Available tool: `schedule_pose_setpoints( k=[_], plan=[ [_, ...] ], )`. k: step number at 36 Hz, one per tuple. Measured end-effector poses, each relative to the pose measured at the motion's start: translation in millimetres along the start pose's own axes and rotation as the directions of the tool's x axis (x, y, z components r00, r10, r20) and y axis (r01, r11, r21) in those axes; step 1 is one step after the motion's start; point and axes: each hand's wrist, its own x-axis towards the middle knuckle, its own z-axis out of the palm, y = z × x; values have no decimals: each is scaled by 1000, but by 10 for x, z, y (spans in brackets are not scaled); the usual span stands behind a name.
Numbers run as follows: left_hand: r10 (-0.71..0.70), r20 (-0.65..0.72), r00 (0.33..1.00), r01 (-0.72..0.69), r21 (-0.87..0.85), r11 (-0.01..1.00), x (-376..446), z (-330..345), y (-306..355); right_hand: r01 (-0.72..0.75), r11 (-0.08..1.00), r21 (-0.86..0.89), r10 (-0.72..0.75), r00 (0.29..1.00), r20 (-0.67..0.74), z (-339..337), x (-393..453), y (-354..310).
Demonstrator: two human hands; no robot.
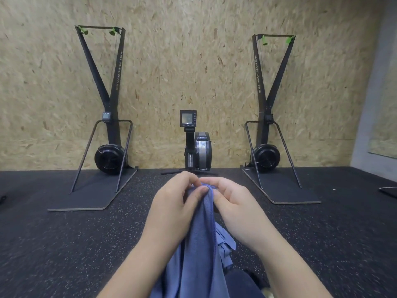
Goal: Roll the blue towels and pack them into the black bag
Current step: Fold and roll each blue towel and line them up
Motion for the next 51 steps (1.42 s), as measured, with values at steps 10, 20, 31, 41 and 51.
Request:
schedule_pose_setpoints(
  k=[10,20,31,41,51],
  plan=[
    [-4,-17,1000,5,79,997,-20,70,-62,13,999,30,-12,1000,-10,-9,4,2],
    [-102,156,982,110,-39,993,208,177,-218,79,997,-3,-78,981,-180,-67,191,114],
    [-217,246,945,133,318,939,382,-40,-711,75,997,14,-57,858,-511,-733,610,405],
    [-92,316,944,-181,733,656,555,-371,-991,-73,985,-157,-35,804,-594,-1181,730,775],
    [-35,183,983,-110,725,680,648,-414,-1018,-238,858,-456,-64,831,-553,-1214,673,1046]
  ],
)
